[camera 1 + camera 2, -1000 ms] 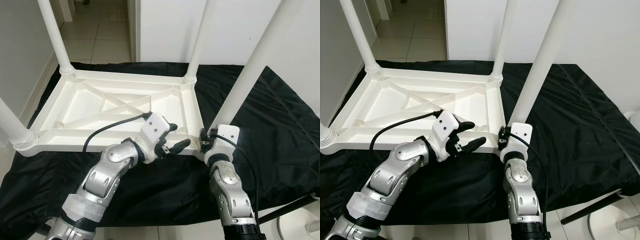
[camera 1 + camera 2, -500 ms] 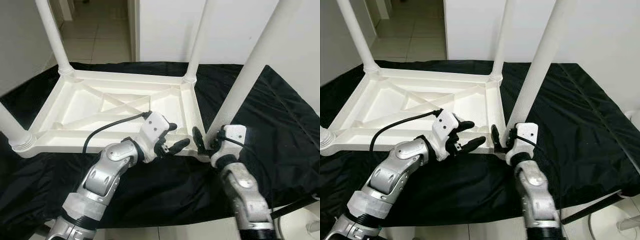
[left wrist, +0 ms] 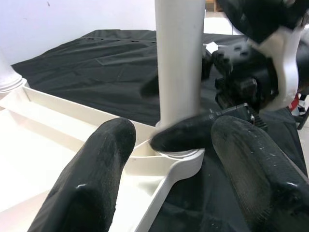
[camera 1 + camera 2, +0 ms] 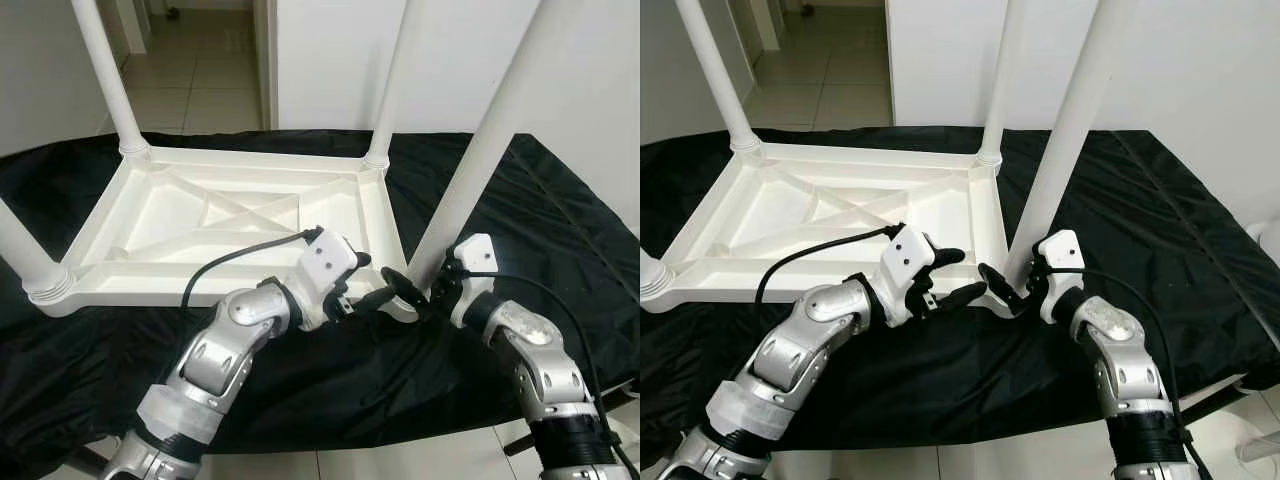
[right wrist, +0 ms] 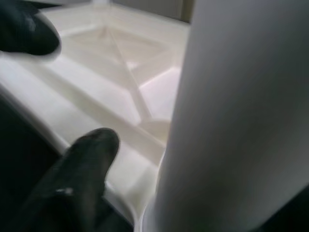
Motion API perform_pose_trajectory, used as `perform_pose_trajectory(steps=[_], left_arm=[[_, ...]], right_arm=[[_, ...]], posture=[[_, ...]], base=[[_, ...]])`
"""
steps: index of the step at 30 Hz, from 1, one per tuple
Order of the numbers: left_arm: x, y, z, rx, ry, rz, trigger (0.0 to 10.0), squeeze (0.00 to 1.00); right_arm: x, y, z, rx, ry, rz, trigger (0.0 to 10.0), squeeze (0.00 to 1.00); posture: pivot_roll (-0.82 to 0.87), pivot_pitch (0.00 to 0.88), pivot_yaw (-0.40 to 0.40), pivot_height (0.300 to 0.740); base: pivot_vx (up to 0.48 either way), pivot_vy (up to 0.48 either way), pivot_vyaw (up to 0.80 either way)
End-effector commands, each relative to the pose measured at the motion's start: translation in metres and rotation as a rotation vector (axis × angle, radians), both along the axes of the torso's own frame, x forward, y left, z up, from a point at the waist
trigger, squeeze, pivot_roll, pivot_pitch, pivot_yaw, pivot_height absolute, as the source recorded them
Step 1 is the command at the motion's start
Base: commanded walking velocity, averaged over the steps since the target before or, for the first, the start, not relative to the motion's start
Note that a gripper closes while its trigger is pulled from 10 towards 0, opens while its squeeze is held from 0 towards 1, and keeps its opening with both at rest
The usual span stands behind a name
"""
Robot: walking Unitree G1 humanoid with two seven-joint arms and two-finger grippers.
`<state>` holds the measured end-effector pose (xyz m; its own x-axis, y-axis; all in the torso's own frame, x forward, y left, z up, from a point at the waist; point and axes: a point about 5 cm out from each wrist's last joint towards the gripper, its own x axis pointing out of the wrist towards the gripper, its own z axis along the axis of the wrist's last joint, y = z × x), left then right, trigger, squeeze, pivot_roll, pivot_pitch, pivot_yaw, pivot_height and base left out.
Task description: Building children table
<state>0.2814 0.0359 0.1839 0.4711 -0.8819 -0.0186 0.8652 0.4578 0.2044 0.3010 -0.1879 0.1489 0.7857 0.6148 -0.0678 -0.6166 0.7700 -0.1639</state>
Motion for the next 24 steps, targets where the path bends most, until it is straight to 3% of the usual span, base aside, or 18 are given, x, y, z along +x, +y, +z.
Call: perform_pose_trajectory(steps=[1, 16, 17, 21, 23, 24], left_arm=[[0.001, 0.002, 0.002, -0.002, -0.014, 0.033, 10.0, 0.00], [0.001, 0.002, 0.005, -0.012, -0.023, 0.051, 10.0, 0.00], [0.000, 0.002, 0.004, -0.008, -0.024, 0.049, 10.0, 0.00], [0.000, 0.002, 0.004, -0.005, -0.025, 0.047, 10.0, 0.00], [0.000, 0.002, 0.003, -0.002, -0.022, 0.045, 10.0, 0.00], [0.000, 0.002, 0.003, -0.002, -0.022, 0.045, 10.0, 0.00]], right_arm=[[0.002, -0.003, -0.002, -0.016, 0.012, 0.027, 0.0, 0.00], [0.001, -0.006, -0.014, -0.004, 0.065, 0.065, 0.0, 0.00], [-0.002, -0.002, -0.013, 0.027, 0.064, 0.024, 10.0, 0.00], [-0.004, 0.000, -0.013, 0.049, 0.063, -0.008, 10.0, 0.00], [-0.004, 0.005, -0.013, 0.059, 0.055, -0.139, 10.0, 0.00], [-0.004, 0.005, -0.013, 0.059, 0.055, -0.139, 10.0, 0.00]], posture=[[-0.05, 0.000, -0.048, 0.740], [-0.05, 0.000, -0.052, 0.740], [-0.05, 0.006, -0.051, 0.740], [-0.05, 0.006, -0.051, 0.740], [-0.06, 0.012, -0.045, 0.740], [-0.06, 0.012, -0.045, 0.740]], base=[[0.000, 0.000, 0.00], [0.000, 0.000, 0.00], [0.000, 0.000, 0.00], [0.000, 0.000, 0.00], [0.000, 0.000, 0.00], [0.000, 0.000, 0.00]])
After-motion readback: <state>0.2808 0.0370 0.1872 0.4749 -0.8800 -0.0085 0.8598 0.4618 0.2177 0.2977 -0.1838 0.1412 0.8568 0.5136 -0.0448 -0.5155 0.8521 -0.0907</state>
